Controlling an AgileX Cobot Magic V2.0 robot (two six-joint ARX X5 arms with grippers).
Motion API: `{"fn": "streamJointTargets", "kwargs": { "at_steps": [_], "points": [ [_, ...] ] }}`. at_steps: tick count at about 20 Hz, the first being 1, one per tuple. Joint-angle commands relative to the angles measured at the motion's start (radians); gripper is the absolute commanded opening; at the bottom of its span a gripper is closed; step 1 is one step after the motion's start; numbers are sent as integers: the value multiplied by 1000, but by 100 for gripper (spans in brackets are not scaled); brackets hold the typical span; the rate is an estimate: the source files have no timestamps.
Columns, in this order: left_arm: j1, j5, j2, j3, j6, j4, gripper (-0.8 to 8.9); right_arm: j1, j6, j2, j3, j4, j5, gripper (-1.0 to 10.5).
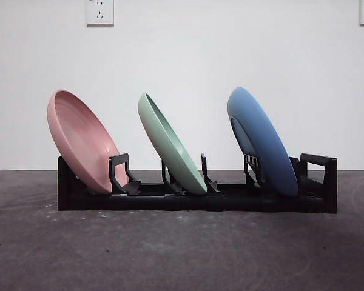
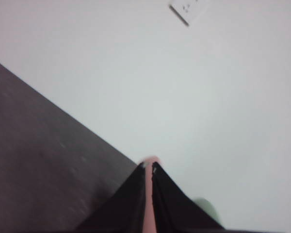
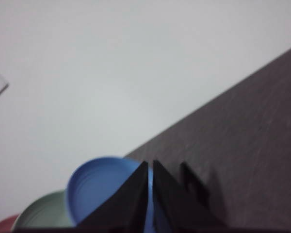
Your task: Place the plate
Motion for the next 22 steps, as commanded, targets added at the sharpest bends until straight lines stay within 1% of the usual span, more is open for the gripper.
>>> {"fn": "streamJointTargets", "kwargs": {
  "at_steps": [1,3,6,9,12,15,18,22],
  "points": [
    [-1,88,68,94,15,-95,18,-1,-41,64,83,-37,-48,14],
    [-1,172,148,167,74,-166,18,-1,-109,139,159,-80,-106,14],
    [-2,310,270,272,181,-215,18,-1,-209,249,269,-148,-203,14],
    [-2,393,387,395,281,-280,19,-1,-303,366,385,-233,-330,14],
    [-5,438,495,517,369,-368,19,-1,-369,473,499,-316,-407,14],
    [-16,443,600,634,457,-482,18,4,-410,569,608,-393,-430,14],
    [-32,443,698,738,540,-602,18,17,-450,656,717,-475,-429,14],
    [-56,426,799,847,641,-722,19,42,-543,766,841,-585,-428,14]
  ]
}}
